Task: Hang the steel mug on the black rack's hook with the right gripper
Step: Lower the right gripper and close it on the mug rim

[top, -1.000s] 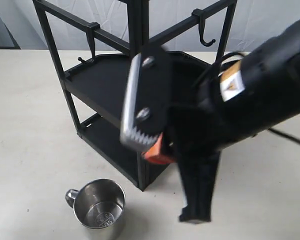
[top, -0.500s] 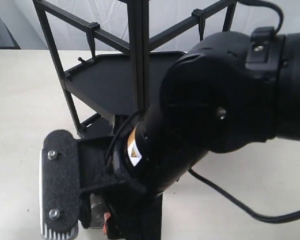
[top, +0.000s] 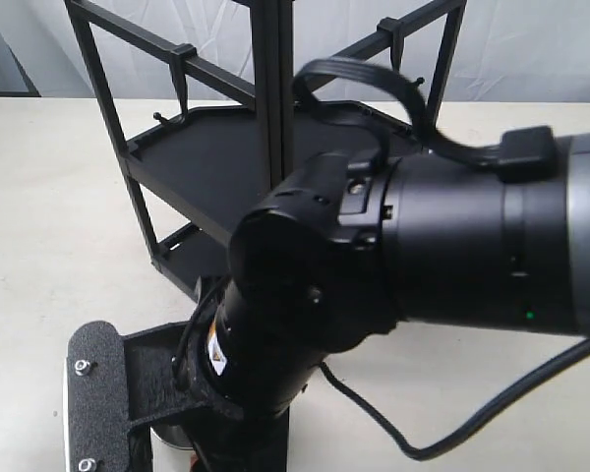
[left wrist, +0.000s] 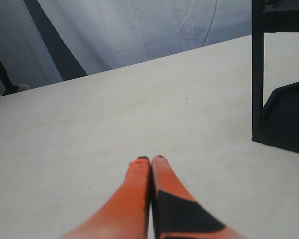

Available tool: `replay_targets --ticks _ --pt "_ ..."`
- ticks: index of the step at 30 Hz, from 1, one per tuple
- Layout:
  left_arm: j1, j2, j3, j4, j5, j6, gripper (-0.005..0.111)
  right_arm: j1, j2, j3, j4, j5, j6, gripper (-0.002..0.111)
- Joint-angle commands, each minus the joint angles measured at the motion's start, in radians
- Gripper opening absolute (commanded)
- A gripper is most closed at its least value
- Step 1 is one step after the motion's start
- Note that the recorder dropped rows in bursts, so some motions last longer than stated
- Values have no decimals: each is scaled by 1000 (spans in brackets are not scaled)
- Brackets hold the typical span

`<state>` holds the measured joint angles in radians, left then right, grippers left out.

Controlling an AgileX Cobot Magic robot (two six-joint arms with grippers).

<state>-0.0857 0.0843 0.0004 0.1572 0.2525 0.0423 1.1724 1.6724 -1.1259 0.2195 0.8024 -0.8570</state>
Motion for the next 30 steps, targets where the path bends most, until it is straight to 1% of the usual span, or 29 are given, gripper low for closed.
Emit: replay_targets --ticks 1,18,26,27,28,29,30 --pt "-7 -22 0 -3 -20 -1 2 4 26 -5 -9 -43 -6 50" --pt "-7 -40 0 -3 -20 -1 2 4 104 -5 -5 -75 -1 50" --pt "-7 -40 0 -3 -20 -1 2 4 126 -5 32 -77 1 50" --pt "-7 -40 0 -3 -20 -1 2 4 126 -5 36 -77 1 47" --pt "-7 -40 0 -3 -20 -1 2 4 126 -5 36 -77 1 41" --pt "-7 -40 0 -3 -20 -1 2 4 126 -5 39 -77 1 29" --pt "-7 -40 0 -3 -20 -1 2 4 126 -5 39 -77 1 23"
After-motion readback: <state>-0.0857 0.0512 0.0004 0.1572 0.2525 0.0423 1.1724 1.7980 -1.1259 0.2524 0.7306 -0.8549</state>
